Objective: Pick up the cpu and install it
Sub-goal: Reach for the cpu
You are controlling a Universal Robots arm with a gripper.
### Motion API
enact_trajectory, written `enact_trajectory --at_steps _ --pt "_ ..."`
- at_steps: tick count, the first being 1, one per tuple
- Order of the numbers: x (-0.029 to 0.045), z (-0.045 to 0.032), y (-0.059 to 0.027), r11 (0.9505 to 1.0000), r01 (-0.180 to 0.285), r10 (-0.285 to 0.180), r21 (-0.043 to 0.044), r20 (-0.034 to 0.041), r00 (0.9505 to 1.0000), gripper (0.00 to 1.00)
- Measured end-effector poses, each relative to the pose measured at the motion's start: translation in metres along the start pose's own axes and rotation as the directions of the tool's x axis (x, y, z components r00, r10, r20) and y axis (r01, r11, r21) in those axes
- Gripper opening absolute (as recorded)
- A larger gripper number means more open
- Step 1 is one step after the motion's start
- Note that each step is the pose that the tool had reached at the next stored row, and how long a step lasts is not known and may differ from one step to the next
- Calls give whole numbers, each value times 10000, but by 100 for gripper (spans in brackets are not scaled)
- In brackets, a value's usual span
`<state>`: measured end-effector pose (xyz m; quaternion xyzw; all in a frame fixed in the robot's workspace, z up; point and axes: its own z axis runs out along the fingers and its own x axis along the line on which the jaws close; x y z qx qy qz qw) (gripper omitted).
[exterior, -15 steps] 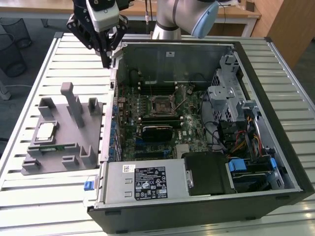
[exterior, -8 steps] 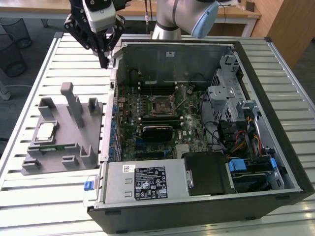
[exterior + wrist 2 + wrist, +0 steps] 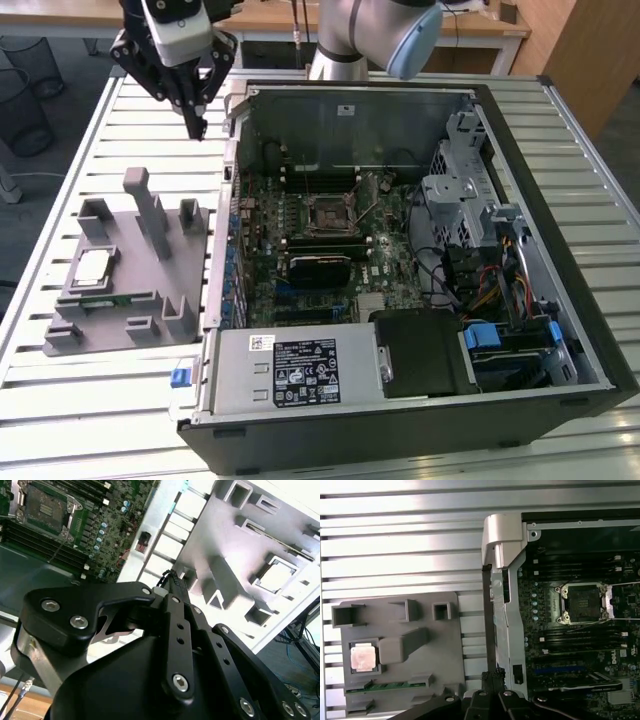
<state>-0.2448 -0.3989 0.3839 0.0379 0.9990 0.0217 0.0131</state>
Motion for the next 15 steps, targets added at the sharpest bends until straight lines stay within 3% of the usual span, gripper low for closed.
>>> enact_trajectory --at_steps 15 --pt "353 0 -27 10000 2 -2 -1 1 10000 11"
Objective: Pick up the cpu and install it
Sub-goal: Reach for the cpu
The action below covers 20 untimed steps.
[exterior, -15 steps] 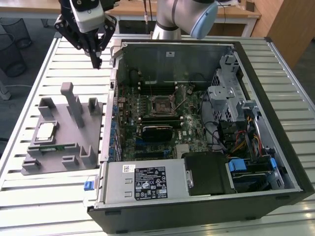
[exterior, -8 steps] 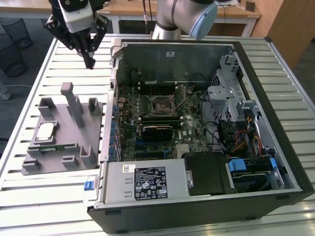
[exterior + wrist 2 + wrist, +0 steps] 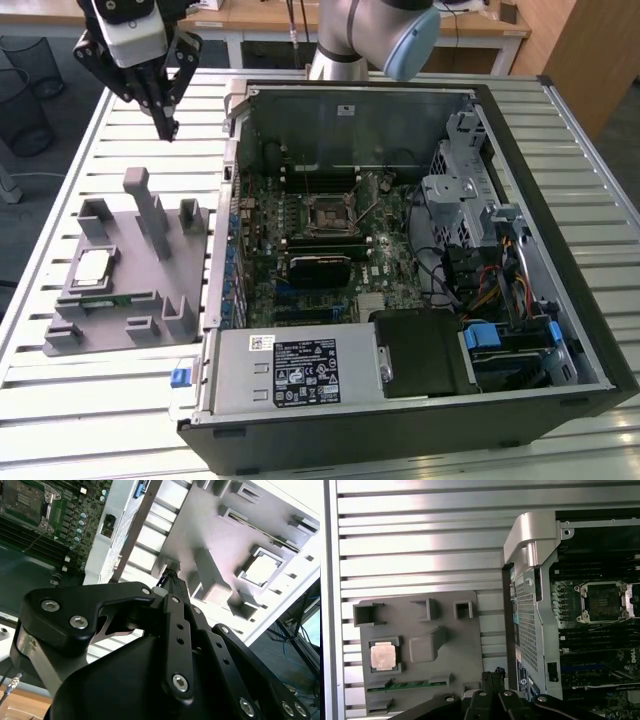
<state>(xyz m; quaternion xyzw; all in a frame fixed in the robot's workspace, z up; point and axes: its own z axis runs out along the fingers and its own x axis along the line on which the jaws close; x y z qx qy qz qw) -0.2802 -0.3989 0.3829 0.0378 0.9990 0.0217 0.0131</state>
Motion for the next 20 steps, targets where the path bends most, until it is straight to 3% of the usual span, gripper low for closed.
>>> enact_trajectory --at_steps 20 --pt "446 9 -34 10000 -1 1 1 0 10000 11"
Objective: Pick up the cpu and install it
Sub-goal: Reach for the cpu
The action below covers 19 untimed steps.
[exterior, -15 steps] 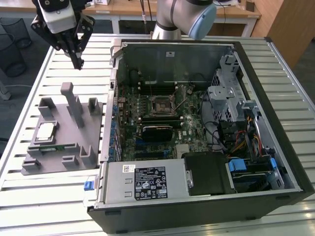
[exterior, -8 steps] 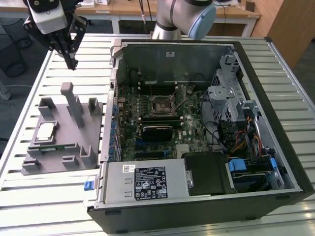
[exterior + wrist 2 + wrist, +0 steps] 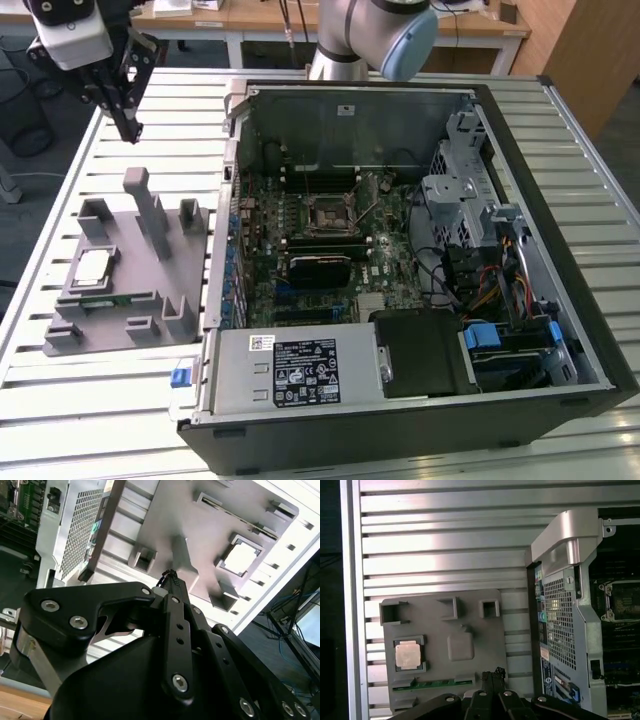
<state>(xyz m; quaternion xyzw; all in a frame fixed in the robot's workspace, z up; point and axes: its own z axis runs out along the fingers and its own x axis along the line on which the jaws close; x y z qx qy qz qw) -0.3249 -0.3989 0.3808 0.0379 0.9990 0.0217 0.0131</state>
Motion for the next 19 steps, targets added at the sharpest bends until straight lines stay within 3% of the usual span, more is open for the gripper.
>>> enact_trajectory --at_steps 7,12,14,18,19 --pt "134 11 -21 10000 9 -9 1 -1 10000 11" --pt "169 28 -80 10000 31 -31 0 -11 10000 11" --pt "173 46 -100 10000 71 -71 1 -72 9999 11" --pt "174 88 -112 9993 363 -363 7 -275 9990 11" --pt "179 99 -114 9990 447 -446 6 -291 9986 11"
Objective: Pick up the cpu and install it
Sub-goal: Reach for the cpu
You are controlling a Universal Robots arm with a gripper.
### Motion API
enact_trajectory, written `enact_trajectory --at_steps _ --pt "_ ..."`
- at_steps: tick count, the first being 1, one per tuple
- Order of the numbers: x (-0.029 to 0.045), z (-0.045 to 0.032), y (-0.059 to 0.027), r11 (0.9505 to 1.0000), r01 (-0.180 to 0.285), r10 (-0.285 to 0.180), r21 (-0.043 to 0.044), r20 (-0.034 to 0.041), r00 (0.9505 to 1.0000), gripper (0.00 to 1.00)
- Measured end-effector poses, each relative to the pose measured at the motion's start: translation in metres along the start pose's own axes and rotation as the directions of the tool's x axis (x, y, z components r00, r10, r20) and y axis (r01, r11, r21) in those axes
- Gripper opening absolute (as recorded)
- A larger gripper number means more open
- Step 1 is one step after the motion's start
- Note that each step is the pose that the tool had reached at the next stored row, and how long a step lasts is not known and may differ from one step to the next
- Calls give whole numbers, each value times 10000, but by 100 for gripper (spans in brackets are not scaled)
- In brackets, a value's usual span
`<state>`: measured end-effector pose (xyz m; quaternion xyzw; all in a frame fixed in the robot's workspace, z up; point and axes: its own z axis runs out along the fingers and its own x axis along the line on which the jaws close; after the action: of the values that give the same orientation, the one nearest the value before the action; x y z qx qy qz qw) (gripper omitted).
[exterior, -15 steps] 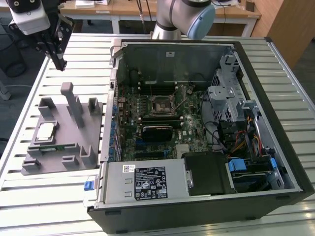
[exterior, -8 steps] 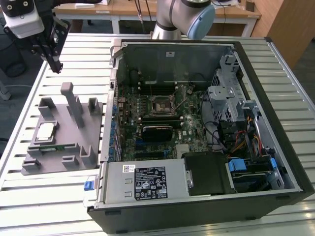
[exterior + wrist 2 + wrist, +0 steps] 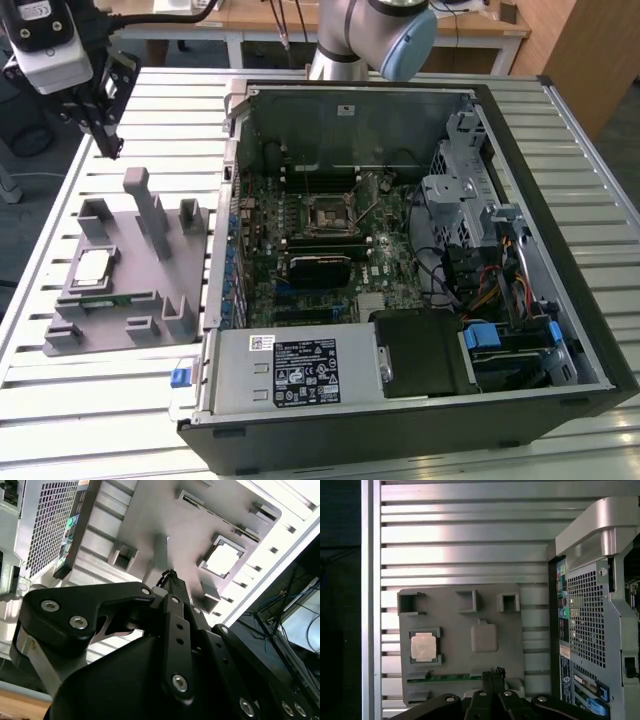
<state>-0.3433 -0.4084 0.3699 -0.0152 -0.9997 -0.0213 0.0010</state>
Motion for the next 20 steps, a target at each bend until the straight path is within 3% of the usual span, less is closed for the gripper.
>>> enact_trajectory --at_steps 2,7,20 --pt "49 12 -3 10000 79 -79 1 -5 10000 11" --pt "251 31 -10 10000 83 -83 0 -5 10000 11" --pt "573 104 -23 10000 99 -99 1 -29 9999 11"
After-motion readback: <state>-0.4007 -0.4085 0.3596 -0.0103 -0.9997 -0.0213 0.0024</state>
